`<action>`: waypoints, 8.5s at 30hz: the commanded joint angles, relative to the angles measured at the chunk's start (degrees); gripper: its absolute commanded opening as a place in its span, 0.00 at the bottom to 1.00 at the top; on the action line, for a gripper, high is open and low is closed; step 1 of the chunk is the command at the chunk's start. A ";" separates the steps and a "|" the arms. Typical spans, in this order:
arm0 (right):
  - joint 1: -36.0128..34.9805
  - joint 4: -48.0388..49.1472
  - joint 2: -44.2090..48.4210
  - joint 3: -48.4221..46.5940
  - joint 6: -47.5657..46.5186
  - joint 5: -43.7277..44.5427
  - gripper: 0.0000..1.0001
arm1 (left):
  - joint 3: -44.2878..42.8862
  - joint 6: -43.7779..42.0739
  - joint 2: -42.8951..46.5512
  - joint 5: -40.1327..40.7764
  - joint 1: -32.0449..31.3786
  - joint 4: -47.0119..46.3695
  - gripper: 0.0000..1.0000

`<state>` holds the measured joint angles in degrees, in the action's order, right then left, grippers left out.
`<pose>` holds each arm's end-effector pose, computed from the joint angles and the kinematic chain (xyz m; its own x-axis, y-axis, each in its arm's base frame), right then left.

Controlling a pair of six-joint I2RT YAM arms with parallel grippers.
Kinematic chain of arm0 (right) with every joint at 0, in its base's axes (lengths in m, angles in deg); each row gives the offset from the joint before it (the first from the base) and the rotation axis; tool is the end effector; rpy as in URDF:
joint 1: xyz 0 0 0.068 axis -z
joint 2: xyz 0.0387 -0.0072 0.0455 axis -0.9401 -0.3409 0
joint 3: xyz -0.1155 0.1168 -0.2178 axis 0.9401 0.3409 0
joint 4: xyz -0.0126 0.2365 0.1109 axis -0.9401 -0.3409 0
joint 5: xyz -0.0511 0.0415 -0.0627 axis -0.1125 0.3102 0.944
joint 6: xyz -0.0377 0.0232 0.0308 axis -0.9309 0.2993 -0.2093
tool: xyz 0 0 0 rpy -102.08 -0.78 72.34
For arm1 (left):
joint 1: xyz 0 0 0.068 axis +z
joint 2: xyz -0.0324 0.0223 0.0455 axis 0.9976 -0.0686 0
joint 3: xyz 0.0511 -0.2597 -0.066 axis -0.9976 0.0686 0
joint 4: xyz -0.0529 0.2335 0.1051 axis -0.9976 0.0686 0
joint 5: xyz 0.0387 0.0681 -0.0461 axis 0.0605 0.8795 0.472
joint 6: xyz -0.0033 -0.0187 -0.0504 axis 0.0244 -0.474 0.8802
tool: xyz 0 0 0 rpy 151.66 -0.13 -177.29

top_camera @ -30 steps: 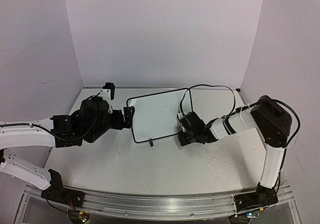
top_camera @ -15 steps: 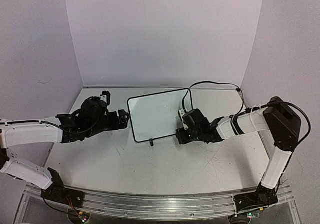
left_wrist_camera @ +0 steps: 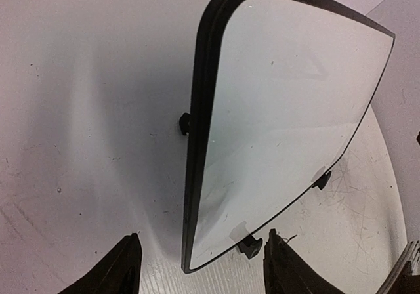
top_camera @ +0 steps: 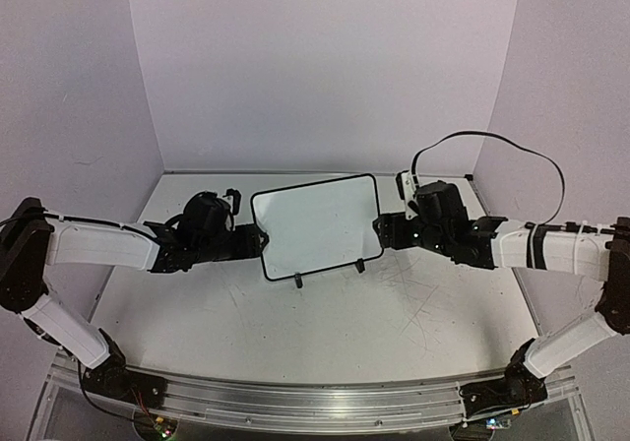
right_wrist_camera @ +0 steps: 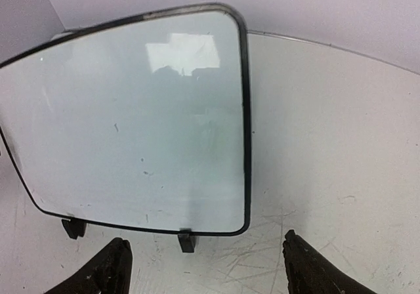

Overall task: Write a sentence on the whiteboard
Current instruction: Pick up the whiteboard marker from the center of the board, then pass from the left arm to the right, then pass from the right arm to the left, then open the pen cap from the whiteboard marker.

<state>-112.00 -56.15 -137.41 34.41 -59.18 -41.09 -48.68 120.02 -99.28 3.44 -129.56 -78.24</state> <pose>0.2406 0.2082 0.2449 -0.4869 -0.0965 -0.8681 -0.4404 0.8854 0.1486 0.2301 -0.2127 0.2045 -0.6897 -0.1467 -0.7091 0.2589 0.8645 -0.4307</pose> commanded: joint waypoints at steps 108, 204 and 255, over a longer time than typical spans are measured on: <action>-0.97 -4.59 0.58 -21.11 3.48 -25.09 0.98 | -14.67 -24.38 16.43 -20.45 8.67 12.65 0.00; -2.62 -1.99 -6.43 -26.14 9.91 -59.80 0.56 | -19.07 -38.94 9.31 -36.42 -4.59 7.22 0.00; -4.82 6.88 -8.16 -24.56 11.80 -51.58 0.00 | -18.46 -38.82 8.94 -34.94 -4.58 9.14 0.00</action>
<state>-116.22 -56.26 -147.23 9.35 -49.09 -94.80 -65.47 81.25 -91.64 -32.02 -133.75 -68.25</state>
